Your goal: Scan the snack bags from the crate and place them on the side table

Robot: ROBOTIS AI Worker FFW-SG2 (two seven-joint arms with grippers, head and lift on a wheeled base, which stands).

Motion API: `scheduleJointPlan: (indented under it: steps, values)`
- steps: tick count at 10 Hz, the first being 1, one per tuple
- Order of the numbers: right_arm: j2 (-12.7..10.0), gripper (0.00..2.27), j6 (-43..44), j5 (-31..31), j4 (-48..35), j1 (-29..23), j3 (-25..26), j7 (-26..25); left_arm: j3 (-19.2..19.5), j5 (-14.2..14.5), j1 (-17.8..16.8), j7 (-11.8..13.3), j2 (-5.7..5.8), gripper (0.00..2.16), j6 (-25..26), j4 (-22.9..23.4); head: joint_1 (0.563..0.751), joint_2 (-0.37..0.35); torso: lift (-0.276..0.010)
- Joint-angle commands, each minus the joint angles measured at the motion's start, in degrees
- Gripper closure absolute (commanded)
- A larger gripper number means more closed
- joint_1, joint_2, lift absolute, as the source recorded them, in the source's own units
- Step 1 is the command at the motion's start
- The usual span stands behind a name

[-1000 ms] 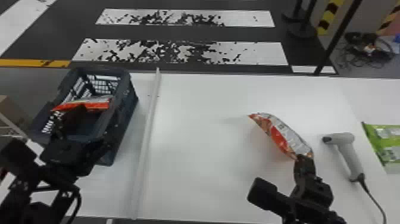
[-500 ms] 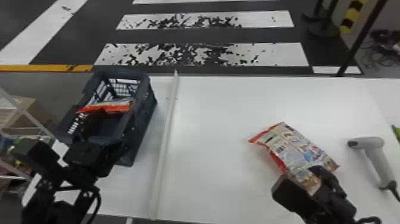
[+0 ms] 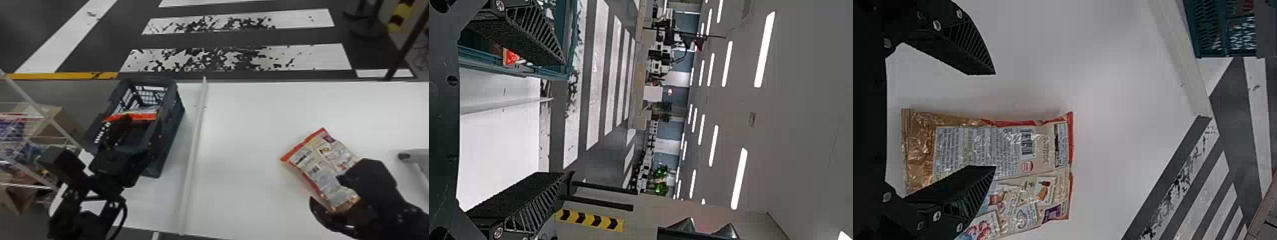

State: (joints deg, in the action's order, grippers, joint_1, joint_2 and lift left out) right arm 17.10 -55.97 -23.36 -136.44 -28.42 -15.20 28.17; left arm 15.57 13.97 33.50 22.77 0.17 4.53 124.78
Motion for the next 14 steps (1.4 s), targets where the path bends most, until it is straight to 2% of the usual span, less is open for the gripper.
scheduleJointPlan:
  steps: [1, 2, 4, 5, 7, 9, 11, 14]
  values:
    - [-1.89, 0.98, 3.45, 10.61, 0.12, -0.23, 5.71, 0.48, -0.37, -0.09, 0.25, -0.8, -0.32, 0.09, 0.0, 0.56, 0.695, 0.195, -0.094]
    - [-3.21, 1.89, 6.44, 14.57, 1.18, -0.14, 8.0, 0.57, -0.72, -0.44, 0.6, -1.77, -0.32, 0.09, 0.0, 1.17, 0.695, 0.2, -0.094]
    - [-3.3, 2.14, 13.65, 15.01, 4.87, 0.74, 8.44, 2.94, -2.13, -1.67, 0.95, -3.44, -0.32, 0.09, 0.0, 1.7, 0.695, 0.211, -0.094]
    - [-3.83, 2.19, 20.15, 15.01, 7.77, 1.35, 8.35, 2.5, -2.92, -2.29, 1.13, -4.05, -0.32, 0.09, 0.0, 1.7, 0.695, 0.212, -0.094]
    - [-4.09, 2.19, 21.91, 14.22, 14.28, 4.96, 8.44, -0.49, -3.89, -3.16, 1.48, -4.05, -0.32, 0.09, 0.0, 1.79, 0.695, 0.202, -0.094]
    - [-4.09, 2.19, 22.96, 13.52, 20.78, 8.56, 9.23, -1.98, -4.24, -3.52, 1.66, -4.05, -0.32, 0.09, 0.0, 2.05, 0.695, 0.159, -0.094]
    - [-4.09, 2.19, 25.42, 10.26, 28.69, 12.34, 9.14, -3.48, -4.85, -4.22, 1.83, -3.96, -0.32, 0.09, 0.0, 2.4, 0.695, 0.112, -0.094]
    - [-4.09, 2.19, 28.41, 9.56, 35.54, 14.36, 8.44, -4.09, -5.03, -4.39, 2.18, -3.88, -0.32, 0.09, 0.18, 2.31, 0.695, 0.067, -0.094]
